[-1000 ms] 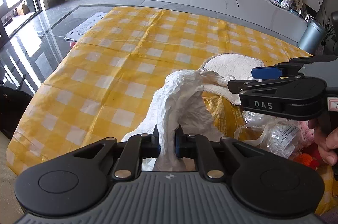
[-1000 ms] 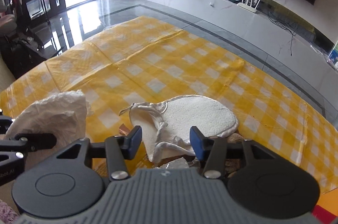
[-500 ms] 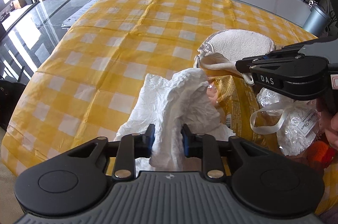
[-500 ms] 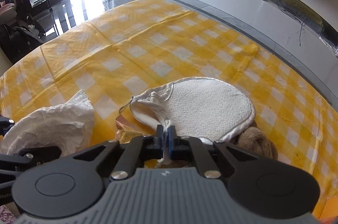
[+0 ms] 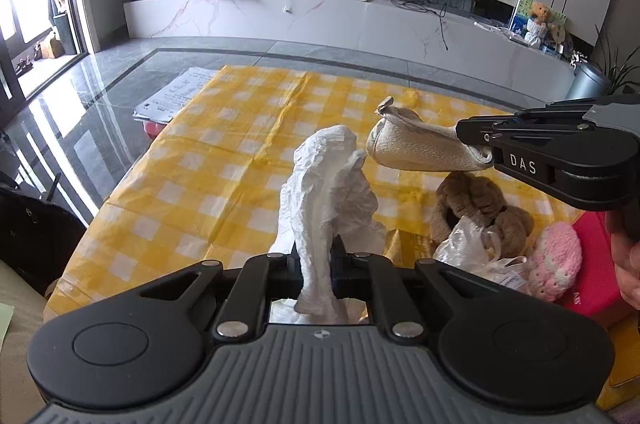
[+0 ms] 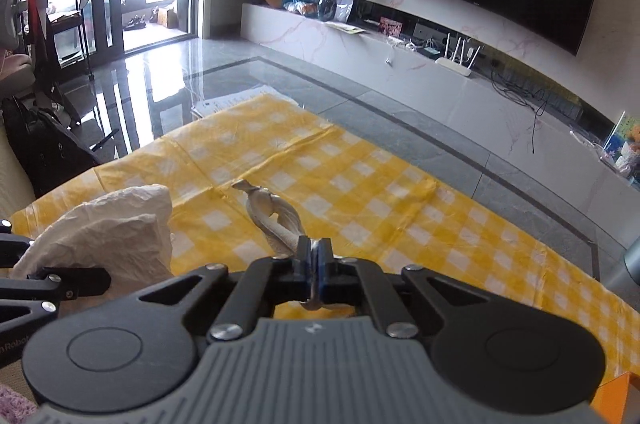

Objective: Organize soft objects
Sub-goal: 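Grasp the cream fuzzy pad by its strap with the right tool while the left tool holds the cloth, then carry the white cloth and cream pad over the open orange box with both tools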

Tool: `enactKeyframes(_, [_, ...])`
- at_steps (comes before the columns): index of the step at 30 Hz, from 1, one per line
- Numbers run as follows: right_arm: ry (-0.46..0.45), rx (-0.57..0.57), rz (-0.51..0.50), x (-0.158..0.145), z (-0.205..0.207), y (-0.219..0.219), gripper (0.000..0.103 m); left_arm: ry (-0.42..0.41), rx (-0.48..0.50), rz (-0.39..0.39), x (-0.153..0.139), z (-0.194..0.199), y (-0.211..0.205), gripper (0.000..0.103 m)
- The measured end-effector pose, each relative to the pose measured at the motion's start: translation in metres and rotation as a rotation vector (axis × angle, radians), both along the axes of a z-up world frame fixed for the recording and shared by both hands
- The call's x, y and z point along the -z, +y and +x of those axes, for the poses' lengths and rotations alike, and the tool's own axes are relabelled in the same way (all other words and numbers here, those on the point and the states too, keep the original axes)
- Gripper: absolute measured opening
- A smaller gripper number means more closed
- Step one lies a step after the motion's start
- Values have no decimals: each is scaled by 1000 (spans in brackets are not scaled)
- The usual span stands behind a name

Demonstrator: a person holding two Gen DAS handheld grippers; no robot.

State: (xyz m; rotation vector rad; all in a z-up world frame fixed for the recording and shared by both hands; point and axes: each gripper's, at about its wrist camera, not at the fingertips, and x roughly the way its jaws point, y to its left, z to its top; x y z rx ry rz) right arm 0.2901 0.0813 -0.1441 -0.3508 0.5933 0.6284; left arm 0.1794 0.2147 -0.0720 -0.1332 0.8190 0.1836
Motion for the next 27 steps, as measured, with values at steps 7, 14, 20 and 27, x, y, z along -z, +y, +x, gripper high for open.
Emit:
enactKeyframes(7, [-45,12,66,-44,-57,-45,0,-42,52,-66,-23,-31,-29,11])
enactKeyframes(14, [12,77,137,-46,-125,-120,0,3,116,-126,-9,-61,-61,11])
enactKeyframes(20, [53,184,175,-17,-177,-167,0,42,160,-160,12,-72,-91,11])
enactKeyframes(27, [258,288,207,53,-192,-195,0,122,203,-172,40,-81,-113,11])
